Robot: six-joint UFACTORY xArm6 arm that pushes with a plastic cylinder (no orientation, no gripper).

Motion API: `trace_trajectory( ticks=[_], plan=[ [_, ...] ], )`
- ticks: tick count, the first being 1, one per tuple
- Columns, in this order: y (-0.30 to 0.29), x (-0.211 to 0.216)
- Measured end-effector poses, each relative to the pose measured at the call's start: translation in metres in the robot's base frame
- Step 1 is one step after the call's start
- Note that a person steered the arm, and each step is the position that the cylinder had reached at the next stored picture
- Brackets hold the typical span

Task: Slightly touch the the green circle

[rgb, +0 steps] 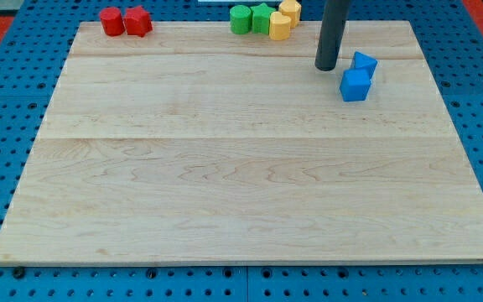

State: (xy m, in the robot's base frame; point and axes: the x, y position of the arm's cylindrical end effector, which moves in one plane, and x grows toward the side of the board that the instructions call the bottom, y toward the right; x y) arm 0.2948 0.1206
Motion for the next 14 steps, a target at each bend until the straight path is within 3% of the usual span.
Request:
trace_trajectory(
  ticks=[1,2,3,4,5,8,9,10,11,13,14],
  plan=[
    [-0.001,-0.028],
    [0.068,-0.076],
    [0.049,-0.103],
    [0.017,-0.103],
    [0.091,-0.103],
    [0.101,-0.103],
    [0.043,-0.045],
    [-0.120,-0.039],
    [-0.208,-0.083],
    [-0.180,-0.101],
    [-0.117,-0.082]
  ],
)
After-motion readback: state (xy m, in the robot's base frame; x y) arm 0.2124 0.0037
